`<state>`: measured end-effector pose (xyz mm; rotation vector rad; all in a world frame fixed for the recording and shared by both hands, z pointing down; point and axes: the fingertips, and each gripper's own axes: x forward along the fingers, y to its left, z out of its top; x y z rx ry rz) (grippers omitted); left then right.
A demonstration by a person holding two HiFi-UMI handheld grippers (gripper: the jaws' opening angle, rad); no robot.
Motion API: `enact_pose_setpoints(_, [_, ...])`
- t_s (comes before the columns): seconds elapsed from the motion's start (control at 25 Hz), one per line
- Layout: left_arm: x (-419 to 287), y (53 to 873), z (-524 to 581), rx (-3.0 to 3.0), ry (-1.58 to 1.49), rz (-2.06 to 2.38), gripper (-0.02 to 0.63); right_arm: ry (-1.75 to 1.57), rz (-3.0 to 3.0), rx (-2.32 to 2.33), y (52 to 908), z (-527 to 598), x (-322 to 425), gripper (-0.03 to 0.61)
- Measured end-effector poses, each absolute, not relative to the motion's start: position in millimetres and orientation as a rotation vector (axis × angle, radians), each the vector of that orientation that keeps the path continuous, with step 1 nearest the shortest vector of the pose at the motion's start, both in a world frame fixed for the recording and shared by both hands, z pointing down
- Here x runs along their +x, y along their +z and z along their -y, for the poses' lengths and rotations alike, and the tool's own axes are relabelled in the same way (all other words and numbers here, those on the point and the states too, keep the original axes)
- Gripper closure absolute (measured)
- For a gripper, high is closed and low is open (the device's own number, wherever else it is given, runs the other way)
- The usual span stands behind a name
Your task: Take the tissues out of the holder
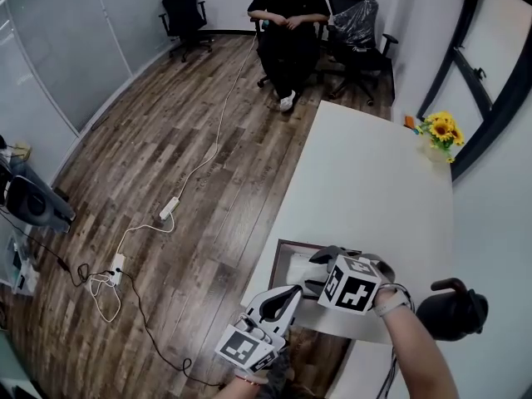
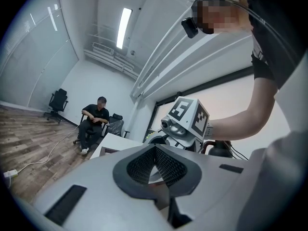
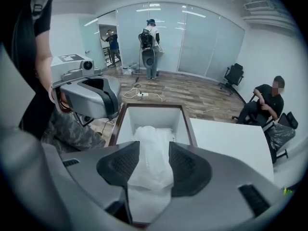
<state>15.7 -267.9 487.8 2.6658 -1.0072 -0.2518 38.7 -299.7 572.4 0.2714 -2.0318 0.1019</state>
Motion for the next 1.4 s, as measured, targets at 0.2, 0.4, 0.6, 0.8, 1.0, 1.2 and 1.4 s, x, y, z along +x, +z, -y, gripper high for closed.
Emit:
enact_pose_setpoints(0.2, [14.0,495.5,265.4,2.651,-0.239,1.013,0.606,0.068,1.962,0.238,587.5,302.3,37.6,0.404])
enact_pose_setpoints(0.4, [13.4,497.8,264.0,2.638,-0.235,1.026,0.606,0.015,1.918,0.211,595.5,302.1,36.6,0.405])
enact_pose_setpoints(0.6, [9.9,504.6,263.2,2.618,-0.225,1.039,0.606,0.018,1.850,0.170,606.2,300.4,30.8,0.405])
enact_pose_setpoints(0.8, [8.0,505.5,258.6,2.610,-0.223,1.046,0.606,0.113,1.861,0.200,614.1,297.6,33.1,0.405])
enact_pose_setpoints(1.0, [3.3,505.5,259.8,2.604,-0.240,1.054,0.606,0.181,1.863,0.186,616.7,294.9,32.4,0.444])
enact_pose_setpoints(1.2, [4.3,506.5,260.1,2.596,-0.230,1.041,0.606,0.181,1.868,0.182,612.0,294.1,32.9,0.499])
enact_pose_setpoints(1.4, [4.8,505.5,260.6,2.600,-0.232,1.032,0.606,0.168,1.904,0.232,600.8,296.7,34.4,0.514])
